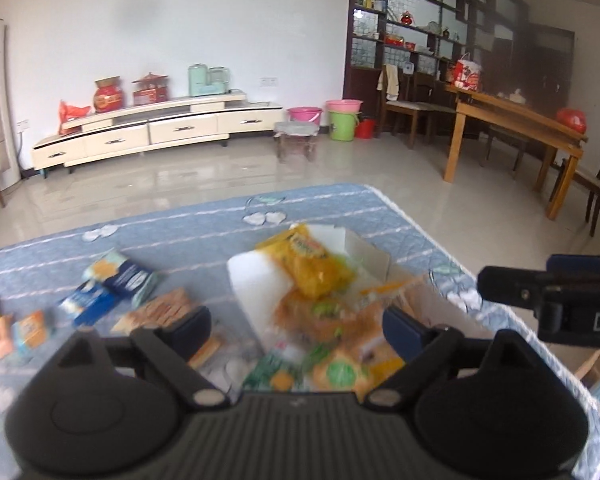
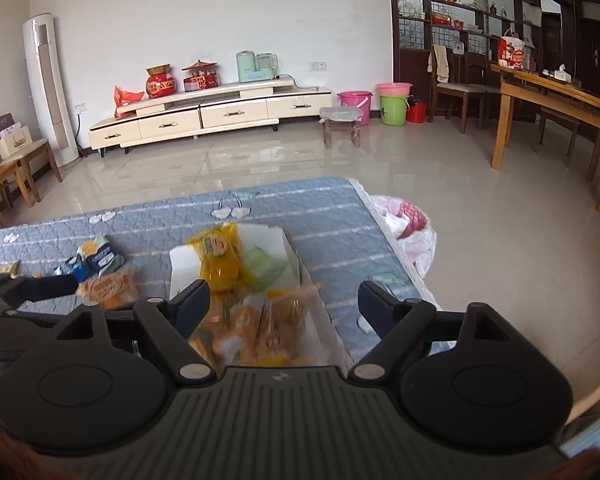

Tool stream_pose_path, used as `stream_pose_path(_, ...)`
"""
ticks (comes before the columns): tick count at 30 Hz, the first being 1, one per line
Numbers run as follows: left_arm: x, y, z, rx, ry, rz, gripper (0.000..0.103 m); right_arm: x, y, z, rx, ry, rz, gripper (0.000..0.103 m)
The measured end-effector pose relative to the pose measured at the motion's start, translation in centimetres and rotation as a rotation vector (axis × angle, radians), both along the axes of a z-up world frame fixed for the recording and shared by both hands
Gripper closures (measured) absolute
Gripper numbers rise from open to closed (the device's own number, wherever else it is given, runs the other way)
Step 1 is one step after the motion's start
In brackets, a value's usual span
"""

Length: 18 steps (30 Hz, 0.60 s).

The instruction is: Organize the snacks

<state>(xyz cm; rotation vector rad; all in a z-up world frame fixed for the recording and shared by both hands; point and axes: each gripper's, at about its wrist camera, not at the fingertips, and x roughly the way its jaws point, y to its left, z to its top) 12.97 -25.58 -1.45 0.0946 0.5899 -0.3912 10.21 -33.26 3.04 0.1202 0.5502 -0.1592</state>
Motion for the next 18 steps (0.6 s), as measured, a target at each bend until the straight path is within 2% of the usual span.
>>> stream_pose_path(2, -1.7, 0.4, 0.3, 0.012, -0.001, 0.021, 0.001, -1.4, 0.3, -0.2, -0.002, 0.014, -0.02, 0.0)
stream_pose_path(9, -6.3, 1.9, 0.9, 0.039, -0.004, 0.063, 0.001, -6.1, 2.0, -1.4, -0.019, 0.076, -0.042, 0.0)
stream_pose_path(18, -10.1, 2.1, 0.3, 0.062, 0.01, 0.087, 0.001, -9.3, 3.1, -2.4, -0.024, 0.115, -0.07, 0.0)
